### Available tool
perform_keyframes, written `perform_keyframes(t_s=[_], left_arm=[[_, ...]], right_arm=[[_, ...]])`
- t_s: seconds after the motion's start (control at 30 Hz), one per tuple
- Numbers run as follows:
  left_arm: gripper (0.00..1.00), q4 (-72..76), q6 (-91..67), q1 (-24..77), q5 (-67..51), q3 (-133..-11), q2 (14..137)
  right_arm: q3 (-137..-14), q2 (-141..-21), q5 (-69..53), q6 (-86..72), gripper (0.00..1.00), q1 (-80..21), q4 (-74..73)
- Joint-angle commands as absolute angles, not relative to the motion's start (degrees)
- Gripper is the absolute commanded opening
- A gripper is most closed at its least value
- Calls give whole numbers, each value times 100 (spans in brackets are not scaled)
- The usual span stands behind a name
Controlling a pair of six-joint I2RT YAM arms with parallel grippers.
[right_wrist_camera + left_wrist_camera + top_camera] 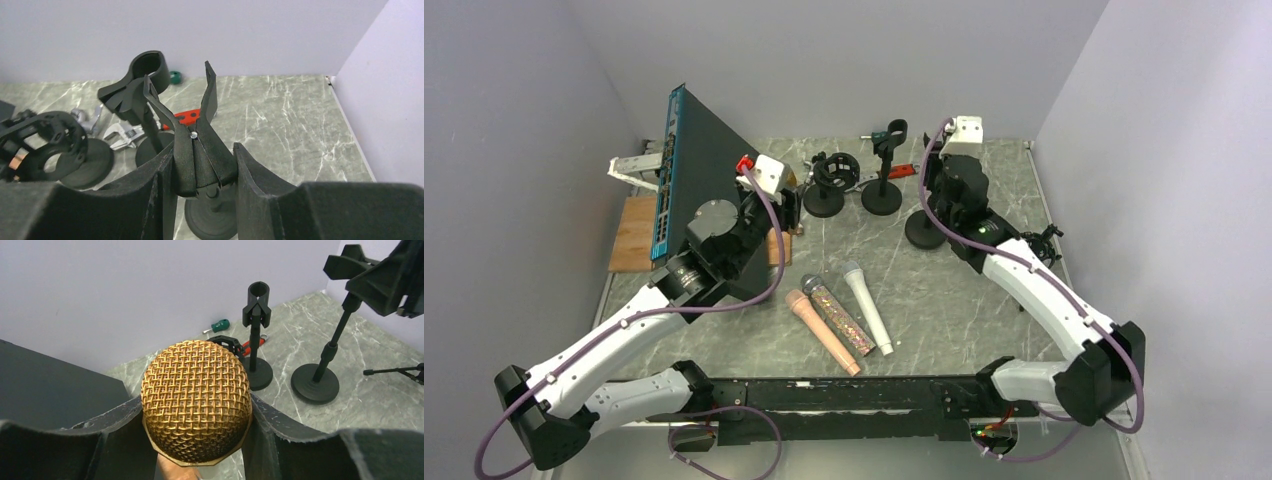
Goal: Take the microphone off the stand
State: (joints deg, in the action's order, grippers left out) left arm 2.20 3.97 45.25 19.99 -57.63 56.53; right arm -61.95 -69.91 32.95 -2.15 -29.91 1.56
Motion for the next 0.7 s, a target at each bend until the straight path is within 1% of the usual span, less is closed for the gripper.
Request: perform_keyframes(t_s=[0.0,0.17,0.43,0.53,0.67], left_arm=[[0,694,528,4552,2082,-5819,5604],[0,742,545,4553,2059,-5768,5599],[0,774,525,4552,1993,-5730,5748],[0,751,415,4553,1852,-5739,5826],[0,696,304,4551,1705,-5778,5963]], right_arm=[[-6671,-7310,3307,-398,0,-2855,1019],[-6604,-7682,3627,-558,0,-2852,767],[-4875,-7333,3884,-1298,0,-2857,968],[-4570,-7389,3952,-1398,0,-2848,1057],[-4462,-7566,3956,-1454,0,-2823,1149]])
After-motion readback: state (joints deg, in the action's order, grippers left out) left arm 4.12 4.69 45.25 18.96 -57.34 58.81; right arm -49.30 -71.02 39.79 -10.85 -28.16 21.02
